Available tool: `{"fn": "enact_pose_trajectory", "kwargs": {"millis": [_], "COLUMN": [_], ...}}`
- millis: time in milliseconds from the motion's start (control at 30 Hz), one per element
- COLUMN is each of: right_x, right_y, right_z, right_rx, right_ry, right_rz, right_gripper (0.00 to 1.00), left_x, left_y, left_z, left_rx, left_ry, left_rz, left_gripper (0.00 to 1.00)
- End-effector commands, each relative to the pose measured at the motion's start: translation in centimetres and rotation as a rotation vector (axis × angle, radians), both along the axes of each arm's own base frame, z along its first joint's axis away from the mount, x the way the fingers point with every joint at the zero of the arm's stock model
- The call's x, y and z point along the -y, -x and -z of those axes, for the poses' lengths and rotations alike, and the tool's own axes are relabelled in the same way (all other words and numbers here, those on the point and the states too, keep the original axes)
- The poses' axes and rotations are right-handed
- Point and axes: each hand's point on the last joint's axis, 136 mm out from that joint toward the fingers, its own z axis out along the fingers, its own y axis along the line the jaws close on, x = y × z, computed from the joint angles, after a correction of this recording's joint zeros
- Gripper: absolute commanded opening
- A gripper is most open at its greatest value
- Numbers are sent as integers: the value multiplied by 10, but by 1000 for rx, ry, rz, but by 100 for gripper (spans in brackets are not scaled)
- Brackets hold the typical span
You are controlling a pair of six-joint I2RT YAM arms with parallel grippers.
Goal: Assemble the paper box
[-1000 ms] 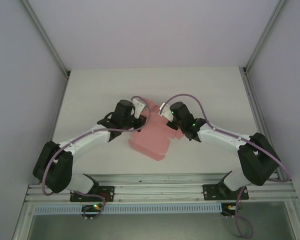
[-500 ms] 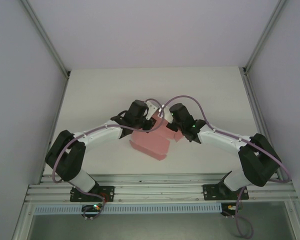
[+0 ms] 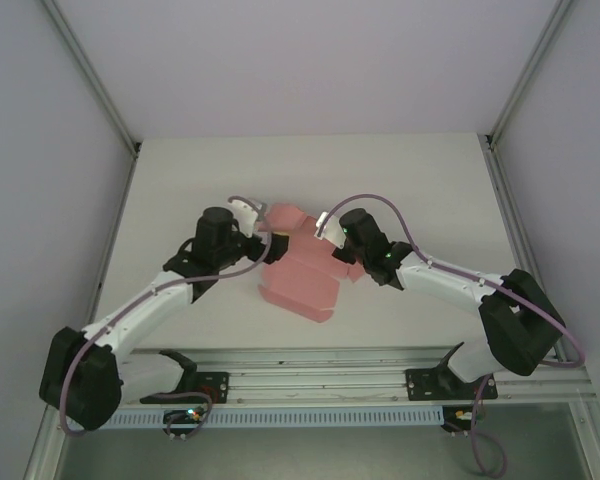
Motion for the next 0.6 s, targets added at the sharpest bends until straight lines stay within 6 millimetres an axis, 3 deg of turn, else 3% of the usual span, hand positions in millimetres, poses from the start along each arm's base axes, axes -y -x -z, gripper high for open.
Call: {"fn": "enact_pose_trajectory", "kwargs": {"millis": [0,133,333,433,567], "right_x": [0,-4,-10,-17,-20], "right_y": [-4,-14,-30,-33,-34], "right_z": [-3,-10,-11,-3,4], "right_rx": [59,186,356,402,381], "right_ry": [58,159,313,354,335], "right_rz": [-29,-54,-31,-47,-39], "right_gripper": [0,0,0,0,0], "left_x": [-30,-57,-79,-84,-69], "left_y": [-13,-32,-56,-70,-74], "left_z": [5,13,24,34,48], "left_rx": [-78,-168,-216,-228,-264], "left_ry": [36,81,184,203,187], "left_rz": [-116,-212,-304,-334,-243], "left_gripper": [100,100,100,100,100]}}
